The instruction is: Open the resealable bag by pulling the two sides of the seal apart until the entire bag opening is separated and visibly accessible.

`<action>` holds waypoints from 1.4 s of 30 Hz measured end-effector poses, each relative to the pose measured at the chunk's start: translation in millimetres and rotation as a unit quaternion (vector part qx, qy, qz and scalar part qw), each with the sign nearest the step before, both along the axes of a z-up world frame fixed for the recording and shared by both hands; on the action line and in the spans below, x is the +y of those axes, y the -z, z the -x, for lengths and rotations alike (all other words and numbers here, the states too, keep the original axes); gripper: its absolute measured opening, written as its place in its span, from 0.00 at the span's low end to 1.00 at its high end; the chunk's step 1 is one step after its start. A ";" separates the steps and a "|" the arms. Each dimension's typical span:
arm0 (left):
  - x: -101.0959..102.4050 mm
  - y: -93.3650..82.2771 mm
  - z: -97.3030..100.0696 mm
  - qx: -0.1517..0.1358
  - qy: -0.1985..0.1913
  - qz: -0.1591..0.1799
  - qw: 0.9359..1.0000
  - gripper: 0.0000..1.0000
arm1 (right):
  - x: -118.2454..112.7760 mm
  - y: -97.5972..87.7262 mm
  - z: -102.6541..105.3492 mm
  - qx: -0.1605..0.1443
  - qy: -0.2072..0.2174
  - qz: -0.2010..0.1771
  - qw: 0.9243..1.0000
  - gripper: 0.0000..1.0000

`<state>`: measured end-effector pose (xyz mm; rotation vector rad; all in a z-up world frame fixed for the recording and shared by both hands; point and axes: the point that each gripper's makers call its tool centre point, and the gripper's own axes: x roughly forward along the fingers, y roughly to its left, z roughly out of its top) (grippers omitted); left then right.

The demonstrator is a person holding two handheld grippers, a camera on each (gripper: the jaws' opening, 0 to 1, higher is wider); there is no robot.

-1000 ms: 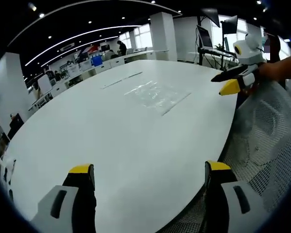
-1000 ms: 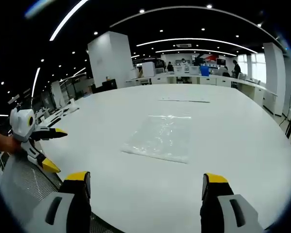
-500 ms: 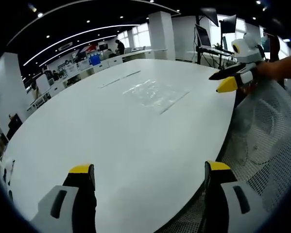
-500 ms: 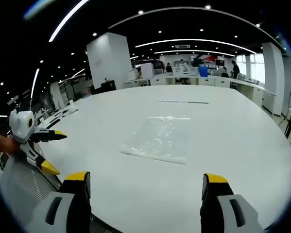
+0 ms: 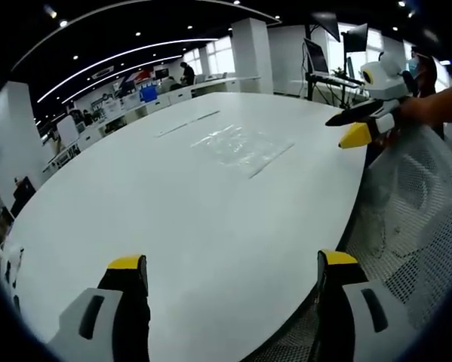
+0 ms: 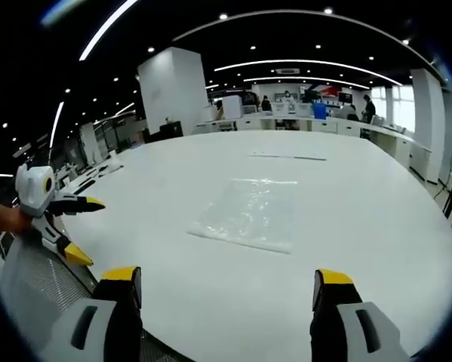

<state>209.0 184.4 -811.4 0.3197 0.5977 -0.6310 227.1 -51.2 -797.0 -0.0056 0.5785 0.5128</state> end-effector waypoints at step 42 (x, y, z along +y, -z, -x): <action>4.0 0.1 0.2 -0.004 -0.005 -0.010 1.000 0.91 | -4.3 -2.5 -1.6 -0.013 0.007 0.013 1.000 0.94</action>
